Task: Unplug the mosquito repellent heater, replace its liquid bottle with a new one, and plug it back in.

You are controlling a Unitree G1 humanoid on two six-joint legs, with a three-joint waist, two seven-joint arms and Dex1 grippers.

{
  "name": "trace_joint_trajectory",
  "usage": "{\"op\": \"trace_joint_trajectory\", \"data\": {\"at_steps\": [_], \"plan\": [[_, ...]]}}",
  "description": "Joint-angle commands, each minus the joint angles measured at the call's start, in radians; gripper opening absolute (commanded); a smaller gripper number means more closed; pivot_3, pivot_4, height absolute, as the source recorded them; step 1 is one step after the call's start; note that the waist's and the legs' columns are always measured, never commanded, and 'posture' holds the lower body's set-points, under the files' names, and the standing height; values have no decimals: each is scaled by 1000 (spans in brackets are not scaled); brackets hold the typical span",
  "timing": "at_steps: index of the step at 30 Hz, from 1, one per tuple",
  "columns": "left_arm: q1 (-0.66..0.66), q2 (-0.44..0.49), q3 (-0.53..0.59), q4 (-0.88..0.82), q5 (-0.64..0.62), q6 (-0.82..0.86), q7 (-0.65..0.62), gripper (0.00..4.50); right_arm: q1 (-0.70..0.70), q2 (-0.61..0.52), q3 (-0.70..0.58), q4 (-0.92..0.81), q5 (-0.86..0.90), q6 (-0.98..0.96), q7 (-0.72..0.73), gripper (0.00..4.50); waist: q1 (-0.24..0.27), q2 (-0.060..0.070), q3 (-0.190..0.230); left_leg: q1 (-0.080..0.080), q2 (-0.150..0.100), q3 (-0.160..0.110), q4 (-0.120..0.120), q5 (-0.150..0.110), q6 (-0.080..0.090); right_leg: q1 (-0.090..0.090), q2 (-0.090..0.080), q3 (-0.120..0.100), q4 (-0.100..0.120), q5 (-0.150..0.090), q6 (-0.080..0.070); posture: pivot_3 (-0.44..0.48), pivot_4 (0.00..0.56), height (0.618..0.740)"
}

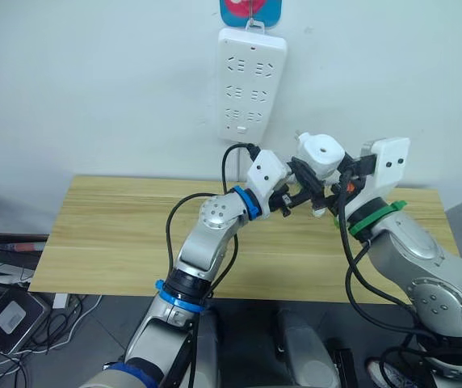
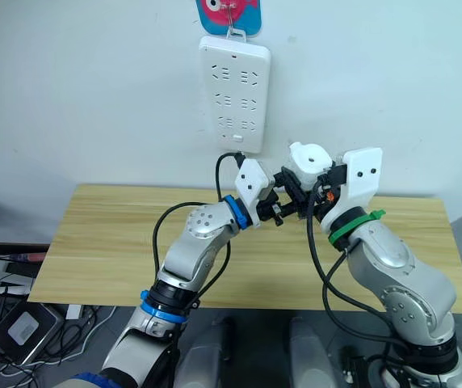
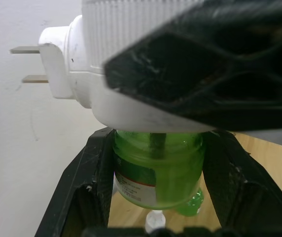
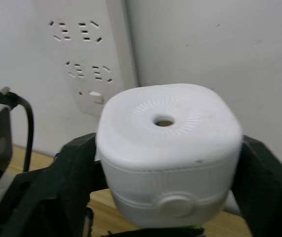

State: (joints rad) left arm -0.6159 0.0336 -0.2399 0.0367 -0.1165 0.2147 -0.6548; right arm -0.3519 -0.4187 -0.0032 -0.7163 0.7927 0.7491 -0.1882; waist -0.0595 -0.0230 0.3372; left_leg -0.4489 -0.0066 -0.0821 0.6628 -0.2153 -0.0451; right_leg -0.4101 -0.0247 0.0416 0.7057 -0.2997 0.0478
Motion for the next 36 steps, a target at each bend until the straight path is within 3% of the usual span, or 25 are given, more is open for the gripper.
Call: {"op": "trace_joint_trajectory", "data": {"at_steps": [1,8,15,20,25,30,36], "plan": [[2,-14,-15,-58,-21,-10,3,2224,4,28,9,-37,-23,-12,27,2961,0,0,0,0,0,0,0,0,0,0,0,0,0,0,0,-72,263,740],[13,-13,-1,-73,-78,6,-30,2224,10,45,-6,-33,-72,-20,77,2961,0,0,-1,0,0,0,0,0,0,0,0,0,1,0,0,-73,261,740],[10,25,52,-72,-140,12,-68,4478,5,71,-28,-26,-105,-26,102,2961,-1,0,-3,0,0,0,0,0,0,-1,0,0,1,0,0,-69,257,740],[46,137,124,-175,-235,107,-110,4500,17,77,-40,-34,-131,-29,121,2961,-3,0,-4,1,1,0,0,0,0,-1,0,0,4,0,0,-71,255,740],[54,316,240,-242,-302,182,-147,4500,35,80,-29,-36,-162,-43,154,2961,-4,0,-4,2,1,-1,0,1,-1,-2,0,0,6,0,0,-53,255,740],[-82,402,342,-115,-267,119,-92,4500,38,100,-5,-29,-191,-56,177,2961,2,0,-5,2,1,-1,0,1,-1,-2,0,-1,7,0,0,-44,253,740],[-199,411,322,125,-216,-29,-146,4500,54,106,36,-8,-243,-84,238,2961,4,-2,-14,2,0,0,-1,1,-3,-2,0,-1,6,0,0,-10,252,740]]}}
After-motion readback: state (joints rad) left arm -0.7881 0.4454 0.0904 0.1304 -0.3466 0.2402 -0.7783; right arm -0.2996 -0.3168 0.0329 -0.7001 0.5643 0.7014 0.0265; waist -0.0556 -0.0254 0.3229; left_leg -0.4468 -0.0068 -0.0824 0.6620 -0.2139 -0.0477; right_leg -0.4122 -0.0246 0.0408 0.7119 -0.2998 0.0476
